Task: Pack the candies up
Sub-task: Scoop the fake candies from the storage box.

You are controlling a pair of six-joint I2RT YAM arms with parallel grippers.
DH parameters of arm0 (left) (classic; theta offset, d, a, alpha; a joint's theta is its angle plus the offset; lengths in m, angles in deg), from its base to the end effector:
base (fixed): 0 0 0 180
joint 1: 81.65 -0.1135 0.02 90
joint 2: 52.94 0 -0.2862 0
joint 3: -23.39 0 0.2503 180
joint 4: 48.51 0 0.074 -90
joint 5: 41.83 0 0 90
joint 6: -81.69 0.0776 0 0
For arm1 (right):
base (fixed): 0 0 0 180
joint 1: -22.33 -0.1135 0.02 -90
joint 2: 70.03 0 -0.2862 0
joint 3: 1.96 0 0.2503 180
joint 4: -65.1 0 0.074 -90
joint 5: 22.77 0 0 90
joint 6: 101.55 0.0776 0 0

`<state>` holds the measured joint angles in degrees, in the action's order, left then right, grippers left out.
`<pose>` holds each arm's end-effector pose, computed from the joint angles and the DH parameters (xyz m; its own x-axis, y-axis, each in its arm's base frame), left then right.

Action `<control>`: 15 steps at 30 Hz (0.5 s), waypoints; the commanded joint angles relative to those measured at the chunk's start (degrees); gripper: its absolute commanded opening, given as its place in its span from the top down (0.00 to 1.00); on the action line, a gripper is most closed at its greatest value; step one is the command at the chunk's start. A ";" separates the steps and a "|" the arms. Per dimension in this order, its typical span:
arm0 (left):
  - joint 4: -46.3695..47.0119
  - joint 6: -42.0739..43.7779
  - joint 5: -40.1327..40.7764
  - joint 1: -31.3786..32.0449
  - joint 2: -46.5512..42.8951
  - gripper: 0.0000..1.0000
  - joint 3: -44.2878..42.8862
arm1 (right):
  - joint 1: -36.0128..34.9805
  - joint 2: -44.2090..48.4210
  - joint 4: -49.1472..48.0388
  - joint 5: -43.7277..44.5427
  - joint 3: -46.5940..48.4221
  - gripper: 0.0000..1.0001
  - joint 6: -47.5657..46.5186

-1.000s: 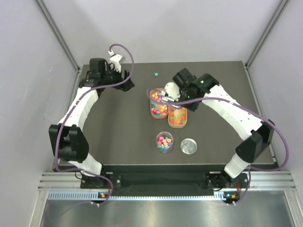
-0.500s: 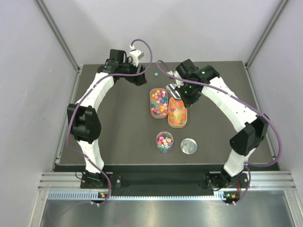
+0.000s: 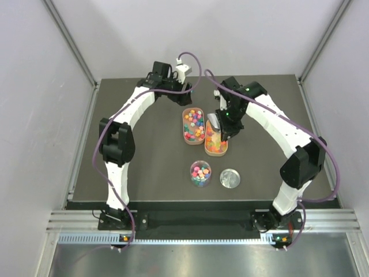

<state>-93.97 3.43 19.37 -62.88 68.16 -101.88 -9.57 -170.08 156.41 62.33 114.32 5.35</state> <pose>0.4843 -0.2041 0.2831 -0.4846 0.3530 -0.8003 0.7388 0.6551 -0.1584 0.2930 0.1902 0.3191 -0.9434 -0.2461 -0.2224 -0.2832 0.9467 0.1538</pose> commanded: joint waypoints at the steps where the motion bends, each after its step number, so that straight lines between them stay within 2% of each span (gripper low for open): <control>1: 5.22 0.56 0.14 2.06 0.97 0.23 -3.48 | 1.58 0.29 3.76 -12.21 -2.82 1.00 4.10; 7: 11.90 -1.81 -0.30 3.03 7.20 0.22 -6.46 | 3.59 1.44 4.46 -16.98 -12.49 1.00 5.59; 15: 16.12 -3.22 -0.73 5.14 13.72 0.22 -12.36 | 6.06 -4.10 4.81 -16.63 -11.71 1.00 5.24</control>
<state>-83.65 1.07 19.52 -58.86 80.82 -110.99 -4.36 -172.46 156.52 47.09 100.17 9.72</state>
